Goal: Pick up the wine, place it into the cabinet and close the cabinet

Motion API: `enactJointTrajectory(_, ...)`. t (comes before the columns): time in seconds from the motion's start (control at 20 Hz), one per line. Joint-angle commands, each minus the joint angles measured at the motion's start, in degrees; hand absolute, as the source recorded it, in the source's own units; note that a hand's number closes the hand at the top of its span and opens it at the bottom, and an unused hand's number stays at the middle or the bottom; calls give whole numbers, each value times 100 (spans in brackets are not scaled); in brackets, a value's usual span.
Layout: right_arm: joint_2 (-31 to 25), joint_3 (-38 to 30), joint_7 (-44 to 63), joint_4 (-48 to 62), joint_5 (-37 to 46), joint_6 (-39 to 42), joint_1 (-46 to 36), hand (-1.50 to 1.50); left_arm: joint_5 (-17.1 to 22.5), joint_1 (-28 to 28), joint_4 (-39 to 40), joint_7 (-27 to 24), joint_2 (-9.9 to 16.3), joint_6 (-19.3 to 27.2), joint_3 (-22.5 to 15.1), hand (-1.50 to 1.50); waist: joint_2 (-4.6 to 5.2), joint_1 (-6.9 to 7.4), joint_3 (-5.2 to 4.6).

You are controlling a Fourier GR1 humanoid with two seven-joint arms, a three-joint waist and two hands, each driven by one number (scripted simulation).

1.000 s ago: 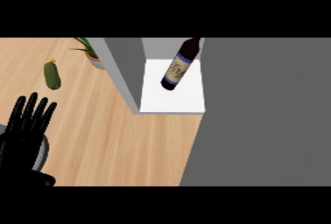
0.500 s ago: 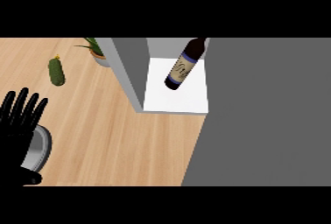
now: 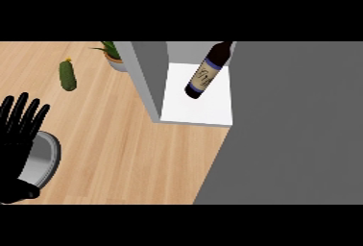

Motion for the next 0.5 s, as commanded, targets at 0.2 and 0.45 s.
enactJointTrajectory(0.2,2447,532,1469,1522,135,-818,-2542,150,-128,142,337,-210,-22,-280,128,-150,-37,-110,12)
enactJointTrajectory(0.45,2493,-88,1415,3006,-544,-1359,-4226,150,81,11,516,-105,28,-460,381,-150,-22,-176,32)
